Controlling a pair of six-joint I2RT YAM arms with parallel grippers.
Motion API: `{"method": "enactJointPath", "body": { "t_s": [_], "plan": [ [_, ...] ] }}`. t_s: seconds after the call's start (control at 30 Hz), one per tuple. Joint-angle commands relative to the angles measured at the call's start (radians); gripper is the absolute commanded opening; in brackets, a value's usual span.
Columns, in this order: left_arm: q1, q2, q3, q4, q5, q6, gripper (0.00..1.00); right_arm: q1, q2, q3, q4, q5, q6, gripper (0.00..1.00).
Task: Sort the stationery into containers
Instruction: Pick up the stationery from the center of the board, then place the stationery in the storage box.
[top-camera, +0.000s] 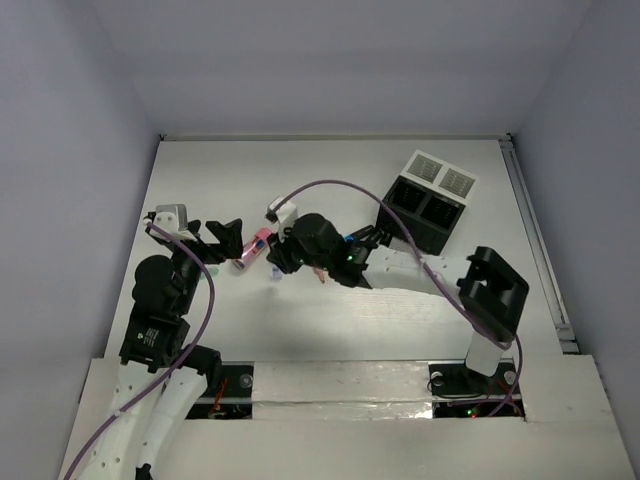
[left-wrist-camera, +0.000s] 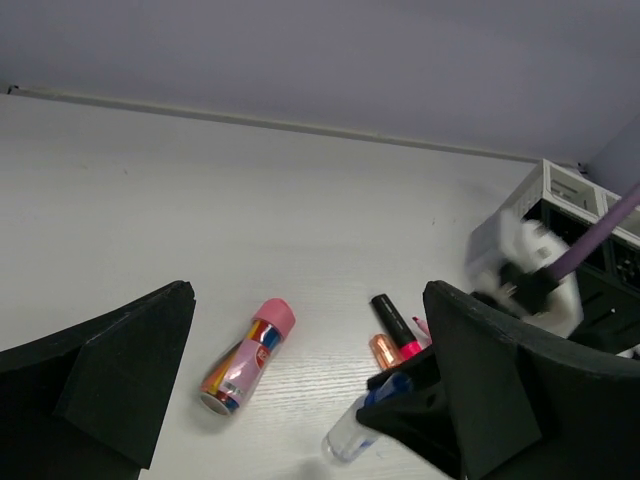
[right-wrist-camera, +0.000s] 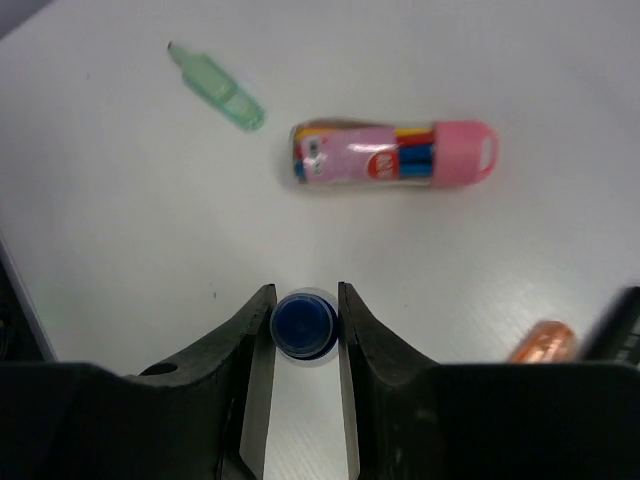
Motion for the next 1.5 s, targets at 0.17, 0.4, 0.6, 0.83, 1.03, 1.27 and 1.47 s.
{"method": "enactJointPath", "body": {
  "t_s": [0.17, 0.4, 0.6, 0.83, 1.03, 1.27, 1.47],
  "plan": [
    [0.005, -0.008, 0.029, 0.053, 0.031, 0.002, 0.99, -0.250, -0.290, 0.036, 0.098, 0.291, -0.109, 0.00],
    [0.005, 0.026, 0.025, 0.058, 0.077, -0.004, 0.99, -0.561, -0.326, 0.102, 0.021, 0.347, -0.112, 0.00],
    [0.005, 0.076, 0.029, 0.052, 0.093, -0.007, 0.99, -0.722, -0.261, 0.164, -0.031, 0.365, -0.106, 0.00],
    [0.005, 0.158, 0.025, 0.058, 0.115, 0.004, 0.99, -0.832, -0.177, 0.204, -0.082, 0.284, -0.075, 0.00],
    [0.005, 0.263, 0.040, 0.036, 0.090, 0.008, 0.93, -0.875, -0.169, 0.139, -0.074, 0.216, -0.020, 0.00],
    [0.005, 0.417, 0.069, -0.010, 0.078, 0.020, 0.93, -0.884, -0.152, 0.096, -0.079, 0.204, -0.008, 0.00],
    [0.005, 0.515, 0.098, -0.048, 0.069, 0.034, 0.93, -0.884, -0.123, 0.062, -0.077, 0.189, 0.006, 0.07]
  ]
}}
